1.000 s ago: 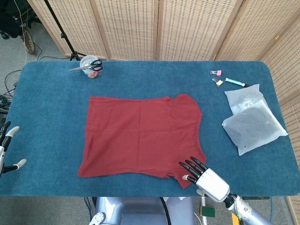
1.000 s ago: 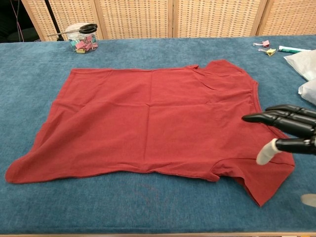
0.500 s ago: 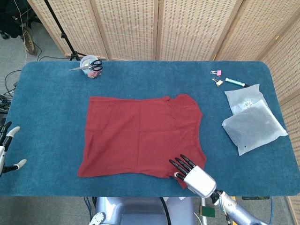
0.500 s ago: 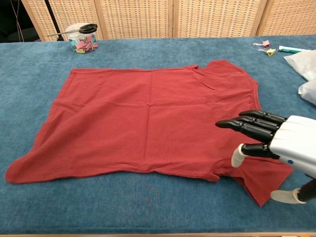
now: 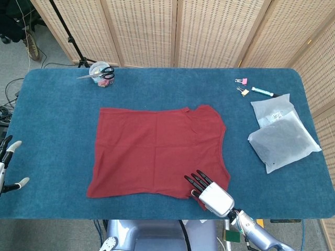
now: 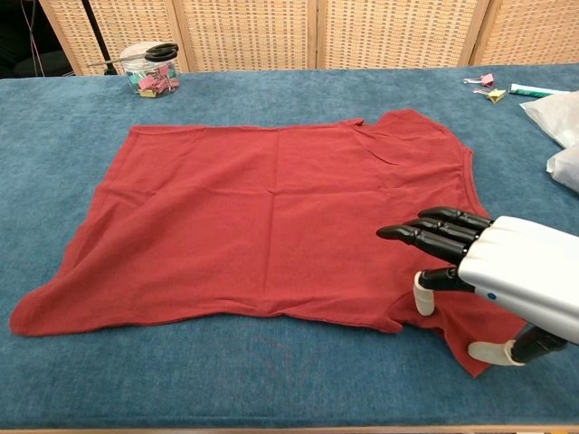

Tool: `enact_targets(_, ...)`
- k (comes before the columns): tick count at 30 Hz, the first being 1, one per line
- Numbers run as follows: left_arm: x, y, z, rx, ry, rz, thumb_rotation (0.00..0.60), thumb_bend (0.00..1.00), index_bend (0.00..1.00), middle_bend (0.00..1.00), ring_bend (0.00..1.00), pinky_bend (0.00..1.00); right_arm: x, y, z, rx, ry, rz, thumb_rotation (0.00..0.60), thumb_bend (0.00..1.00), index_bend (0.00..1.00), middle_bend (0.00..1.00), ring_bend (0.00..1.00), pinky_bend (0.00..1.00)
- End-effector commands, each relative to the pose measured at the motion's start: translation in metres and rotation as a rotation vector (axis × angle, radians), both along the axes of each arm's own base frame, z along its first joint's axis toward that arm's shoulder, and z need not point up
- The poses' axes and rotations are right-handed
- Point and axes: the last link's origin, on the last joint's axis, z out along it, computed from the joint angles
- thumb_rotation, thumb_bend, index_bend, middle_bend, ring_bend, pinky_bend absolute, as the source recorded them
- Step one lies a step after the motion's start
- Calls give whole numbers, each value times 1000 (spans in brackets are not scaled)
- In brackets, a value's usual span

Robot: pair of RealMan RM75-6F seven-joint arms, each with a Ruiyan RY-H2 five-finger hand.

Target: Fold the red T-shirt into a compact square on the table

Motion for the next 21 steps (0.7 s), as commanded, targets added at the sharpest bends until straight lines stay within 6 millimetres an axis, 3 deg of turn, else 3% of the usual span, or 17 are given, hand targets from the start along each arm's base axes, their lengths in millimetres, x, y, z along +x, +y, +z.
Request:
enact_targets(1,0,0,0,-2,0,1,600,0,0,0,0,0,0,-1,-1,-2,-3,-1,600,294,478,27,0,0)
enact_targets(7,0,0,-2,-7,2,-1,600,0,0,0,0,0,0,-3,-3,-6,-16,-3,600,446,532,48,0,0)
enact_targets(21,-2,-3,-17,-78,8,-20,600,0,0,0,0,0,-1,-7,-10,30,-105,-22,600,537,633,76,0,0)
